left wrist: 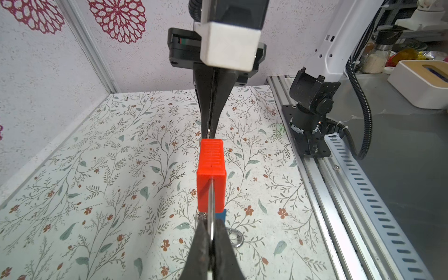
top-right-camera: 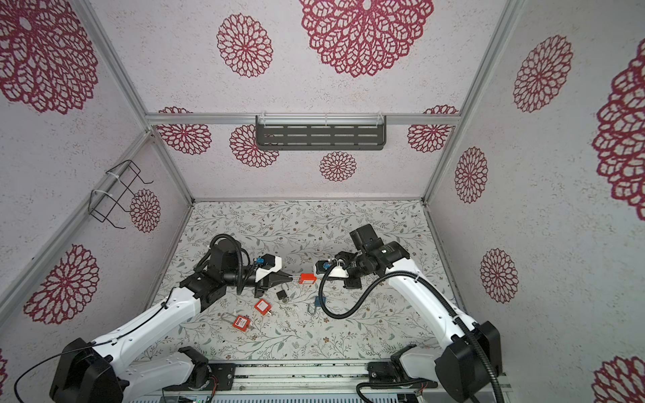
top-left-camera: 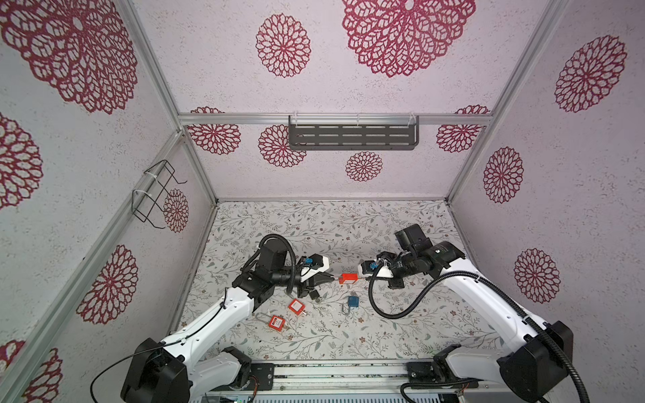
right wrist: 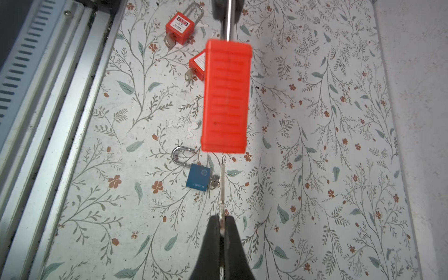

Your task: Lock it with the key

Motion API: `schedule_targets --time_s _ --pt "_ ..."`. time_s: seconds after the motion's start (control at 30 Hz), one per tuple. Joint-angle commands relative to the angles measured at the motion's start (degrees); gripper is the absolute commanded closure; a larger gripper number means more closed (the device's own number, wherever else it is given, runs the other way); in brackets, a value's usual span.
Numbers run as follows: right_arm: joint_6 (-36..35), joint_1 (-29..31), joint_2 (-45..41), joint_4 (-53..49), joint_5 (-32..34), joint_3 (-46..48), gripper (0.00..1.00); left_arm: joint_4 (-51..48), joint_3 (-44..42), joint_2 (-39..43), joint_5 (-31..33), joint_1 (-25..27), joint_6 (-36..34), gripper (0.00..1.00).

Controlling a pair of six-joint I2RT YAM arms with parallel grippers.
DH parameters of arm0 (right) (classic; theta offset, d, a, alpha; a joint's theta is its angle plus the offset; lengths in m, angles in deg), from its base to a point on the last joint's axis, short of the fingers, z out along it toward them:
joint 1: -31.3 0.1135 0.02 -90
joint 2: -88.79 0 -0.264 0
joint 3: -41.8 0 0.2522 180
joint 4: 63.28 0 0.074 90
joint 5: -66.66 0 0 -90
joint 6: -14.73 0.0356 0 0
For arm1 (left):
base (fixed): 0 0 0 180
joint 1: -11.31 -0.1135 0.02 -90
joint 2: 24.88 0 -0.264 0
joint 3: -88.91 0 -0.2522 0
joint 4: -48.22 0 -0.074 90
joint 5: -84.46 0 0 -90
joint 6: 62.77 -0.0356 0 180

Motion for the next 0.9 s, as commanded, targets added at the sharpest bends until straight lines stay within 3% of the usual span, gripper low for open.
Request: schedule_targets --time_s 0.0,0.27,0.57,0.87 --pt "-0.6 0.4 -2.0 1.8 2.5 -0.2 1.0 0.3 1.5 0.2 -2.5 -0.5 0.4 1.0" --pt "3.6 -0.4 -1.6 1.9 3.3 1.7 1.0 -1.7 2.0 0.3 -1.6 -1.5 -1.3 1.0" --pt "21.3 -2.0 -9.2 21.0 6.4 13.7 1.0 -23.0 13.6 -6.9 0.2 -2.0 -12.5 1.0" --pt "33.7 -2.4 -11.3 27.3 10.0 19.6 1.0 -33.5 25.2 -16.4 1.8 -2.6 -18.0 1.0"
